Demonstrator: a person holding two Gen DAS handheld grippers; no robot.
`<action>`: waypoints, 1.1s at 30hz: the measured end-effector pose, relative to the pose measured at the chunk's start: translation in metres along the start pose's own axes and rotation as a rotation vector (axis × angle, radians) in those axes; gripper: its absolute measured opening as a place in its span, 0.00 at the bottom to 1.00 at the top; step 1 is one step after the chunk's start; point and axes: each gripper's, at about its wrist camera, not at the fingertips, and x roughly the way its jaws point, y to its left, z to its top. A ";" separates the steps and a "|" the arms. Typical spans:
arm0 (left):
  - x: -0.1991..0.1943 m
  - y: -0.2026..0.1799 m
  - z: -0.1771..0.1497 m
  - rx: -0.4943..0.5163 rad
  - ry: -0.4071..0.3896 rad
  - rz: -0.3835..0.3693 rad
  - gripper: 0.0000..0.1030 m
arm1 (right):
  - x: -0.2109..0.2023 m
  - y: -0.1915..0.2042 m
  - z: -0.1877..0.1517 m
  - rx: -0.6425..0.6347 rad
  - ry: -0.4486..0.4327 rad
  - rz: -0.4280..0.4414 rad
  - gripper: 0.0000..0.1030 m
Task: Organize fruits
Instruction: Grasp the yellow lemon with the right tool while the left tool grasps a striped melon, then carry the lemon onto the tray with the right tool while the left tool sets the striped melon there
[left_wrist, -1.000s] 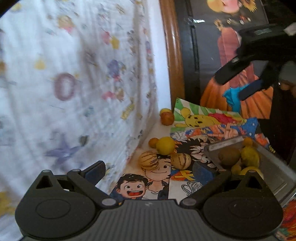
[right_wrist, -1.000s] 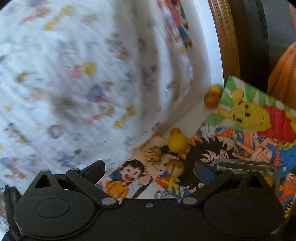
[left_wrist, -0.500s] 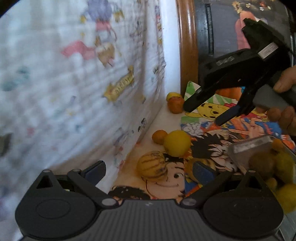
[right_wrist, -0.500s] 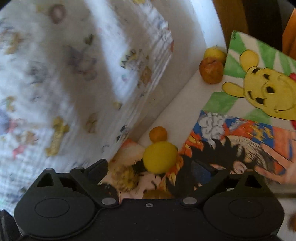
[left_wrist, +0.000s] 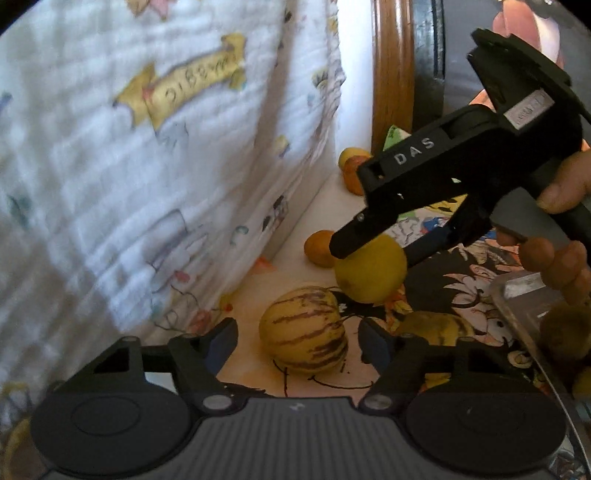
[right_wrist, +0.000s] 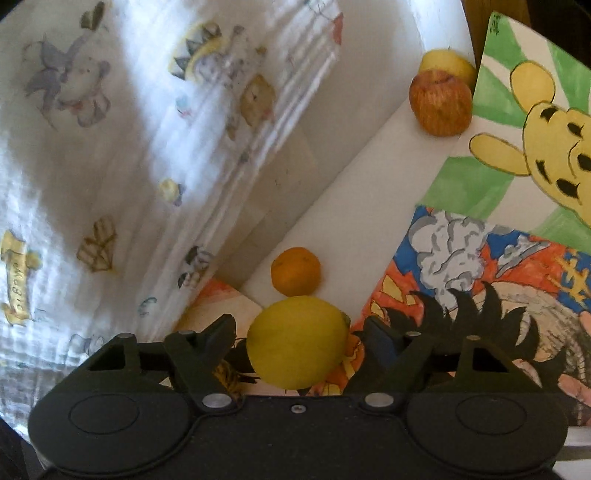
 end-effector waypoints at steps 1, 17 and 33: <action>0.002 0.001 0.000 -0.005 0.004 0.001 0.71 | 0.002 -0.001 -0.001 0.003 0.002 0.005 0.75; 0.011 0.002 -0.002 -0.070 0.012 -0.015 0.55 | 0.004 -0.011 -0.011 0.029 -0.020 0.057 0.61; -0.038 0.006 -0.004 -0.195 -0.027 -0.008 0.55 | -0.051 -0.032 -0.044 0.084 -0.104 0.157 0.60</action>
